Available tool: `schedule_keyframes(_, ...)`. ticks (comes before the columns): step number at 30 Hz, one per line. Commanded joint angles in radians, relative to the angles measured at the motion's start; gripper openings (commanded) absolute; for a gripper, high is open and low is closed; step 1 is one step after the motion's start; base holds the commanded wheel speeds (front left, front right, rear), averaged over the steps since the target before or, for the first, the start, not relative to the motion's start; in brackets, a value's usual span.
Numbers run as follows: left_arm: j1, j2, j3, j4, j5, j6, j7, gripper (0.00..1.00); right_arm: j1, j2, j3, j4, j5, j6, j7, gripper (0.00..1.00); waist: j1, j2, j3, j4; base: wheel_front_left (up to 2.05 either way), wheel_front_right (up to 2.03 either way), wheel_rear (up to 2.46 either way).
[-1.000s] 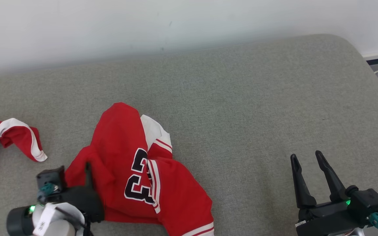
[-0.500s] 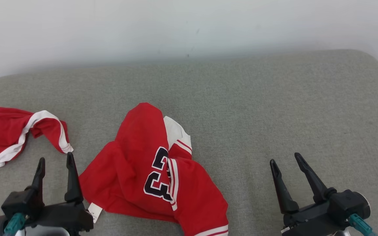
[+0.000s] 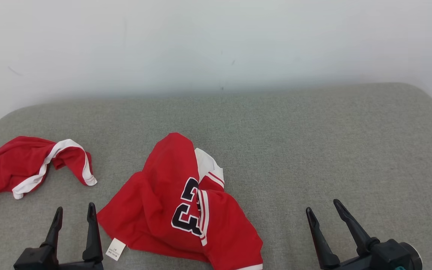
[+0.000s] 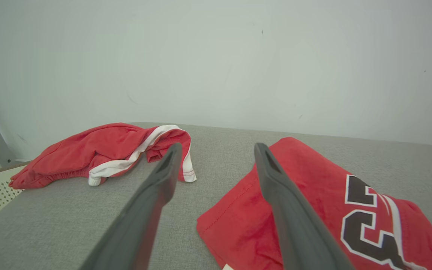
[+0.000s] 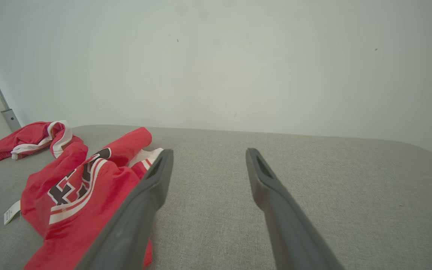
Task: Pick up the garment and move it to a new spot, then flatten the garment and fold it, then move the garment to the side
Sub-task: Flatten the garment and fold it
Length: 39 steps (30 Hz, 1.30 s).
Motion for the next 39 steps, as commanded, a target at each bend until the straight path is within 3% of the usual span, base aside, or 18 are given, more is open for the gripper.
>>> schedule_keyframes(1, -0.002, 0.001, 0.005, 0.008, 0.011, -0.004, -0.005, 1.00, 0.009, -0.001, -0.005, -0.007, -0.004, 0.000, 0.002, 1.00, 0.0001, 0.0000, -0.005, -0.002, 0.00, 0.00, 0.00)
schedule_keyframes(10, -0.020, -0.004, 0.012, 0.037, 0.031, -0.012, -0.005, 1.00, 0.014, 0.001, -0.007, -0.021, 0.008, 0.000, 0.011, 1.00, 0.0001, 0.0000, -0.003, 0.004, 0.00, 0.00, 0.00)
schedule_keyframes(18, -0.038, -0.026, 0.012, 0.045, 0.029, -0.015, -0.005, 1.00, -0.015, -0.011, 0.188, 0.014, -0.005, 0.000, 0.070, 1.00, 0.0001, 0.0000, 0.033, 0.086, 0.00, 0.00, 0.00)
schedule_keyframes(24, -0.057, -0.050, 0.004, 0.053, 0.039, -0.028, -0.005, 1.00, -0.051, -0.076, 0.368, 0.058, 0.000, 0.000, 0.163, 1.00, 0.0001, 0.0000, 0.059, 0.130, 0.00, 0.00, 0.00)
schedule_keyframes(36, -0.089, -0.108, 0.017, 0.066, 0.061, -0.058, -0.005, 1.00, -0.142, -0.162, 0.519, 0.031, -0.071, 0.000, 0.319, 1.00, 0.0001, 0.0000, 0.111, 0.150, 0.00, 0.00, 0.00)
schedule_keyframes(37, -0.092, -0.113, 0.017, 0.068, 0.064, -0.061, -0.005, 1.00, -0.151, -0.160, 0.518, 0.035, -0.076, 0.000, 0.324, 0.64, 0.0001, 0.0000, 0.115, 0.151, 0.00, 0.00, 0.00)
schedule_keyframes(38, -0.096, -0.117, 0.018, 0.068, 0.067, -0.064, -0.005, 1.00, -0.158, -0.160, 0.512, 0.042, -0.082, 0.000, 0.331, 0.45, 0.0001, 0.0000, 0.119, 0.152, 0.00, 0.00, 0.00)
schedule_keyframes(39, -0.099, -0.121, 0.019, 0.070, 0.070, -0.068, -0.005, 1.00, -0.162, -0.158, 0.506, 0.050, -0.084, 0.000, 0.334, 0.16, 0.0001, 0.0000, 0.121, 0.153, 0.00, 0.00, 0.00)
